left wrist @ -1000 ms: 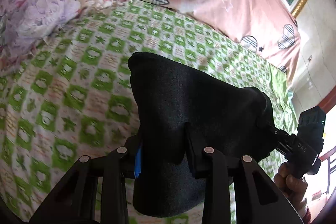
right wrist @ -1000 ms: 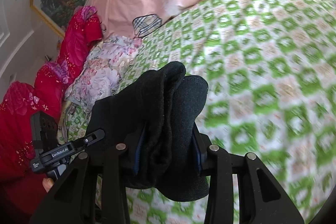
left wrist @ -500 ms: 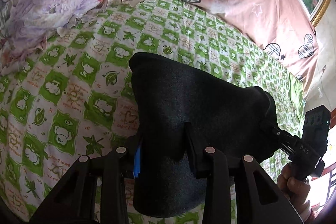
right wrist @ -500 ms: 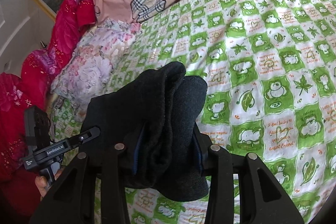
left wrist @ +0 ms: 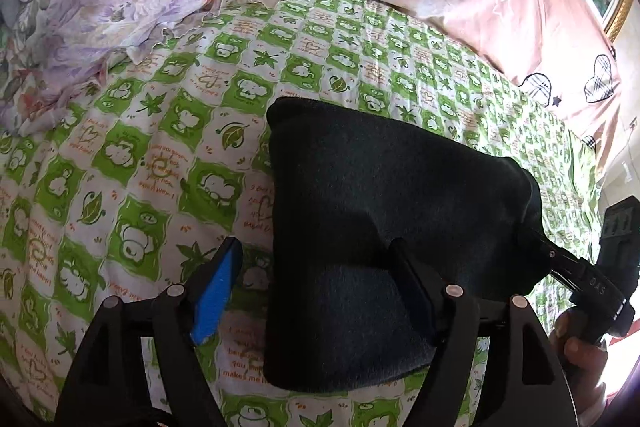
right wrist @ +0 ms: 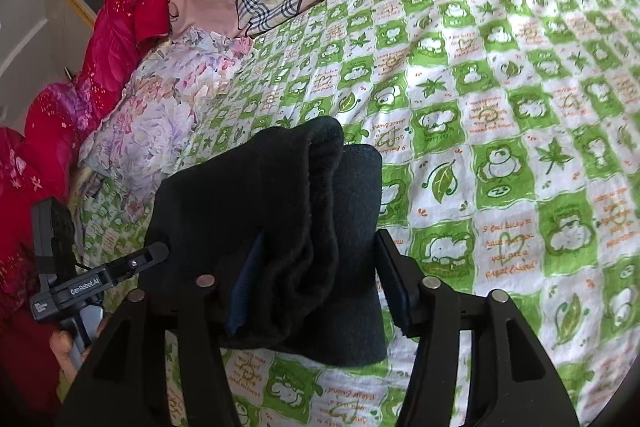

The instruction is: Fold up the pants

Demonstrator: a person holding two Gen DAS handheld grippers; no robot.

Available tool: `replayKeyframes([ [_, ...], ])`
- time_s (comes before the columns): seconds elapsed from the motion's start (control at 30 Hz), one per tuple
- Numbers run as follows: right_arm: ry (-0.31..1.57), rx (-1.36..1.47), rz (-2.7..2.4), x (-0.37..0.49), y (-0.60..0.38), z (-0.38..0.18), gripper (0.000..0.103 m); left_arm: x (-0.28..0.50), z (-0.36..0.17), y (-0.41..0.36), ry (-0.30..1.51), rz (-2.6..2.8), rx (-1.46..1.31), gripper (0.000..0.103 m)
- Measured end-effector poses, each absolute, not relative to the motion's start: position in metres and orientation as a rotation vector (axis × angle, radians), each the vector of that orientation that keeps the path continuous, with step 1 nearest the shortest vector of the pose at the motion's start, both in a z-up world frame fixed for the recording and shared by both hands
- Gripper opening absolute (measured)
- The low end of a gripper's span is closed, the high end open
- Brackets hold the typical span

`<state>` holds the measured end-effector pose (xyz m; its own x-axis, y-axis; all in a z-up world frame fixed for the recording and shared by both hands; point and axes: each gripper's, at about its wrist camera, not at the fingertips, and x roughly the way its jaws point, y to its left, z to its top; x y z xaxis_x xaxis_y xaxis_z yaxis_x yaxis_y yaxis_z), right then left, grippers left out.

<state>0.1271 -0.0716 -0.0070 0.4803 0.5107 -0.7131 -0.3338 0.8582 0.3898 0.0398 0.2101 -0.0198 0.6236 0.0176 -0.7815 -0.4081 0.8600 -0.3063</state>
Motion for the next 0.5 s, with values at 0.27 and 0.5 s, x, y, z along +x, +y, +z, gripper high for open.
replayKeyframes([
  [0.27, 0.891, 0.111, 0.497, 0.107, -0.061, 0.002, 0.076, 0.028, -0.019, 0.201, 0.862, 0.334, -0.464, 0.083],
  [0.5, 0.862, 0.06, 0.491, 0.093, -0.055, 0.005, 0.081, 0.018, -0.014, 0.189, 0.853, 0.358, -0.423, 0.083],
])
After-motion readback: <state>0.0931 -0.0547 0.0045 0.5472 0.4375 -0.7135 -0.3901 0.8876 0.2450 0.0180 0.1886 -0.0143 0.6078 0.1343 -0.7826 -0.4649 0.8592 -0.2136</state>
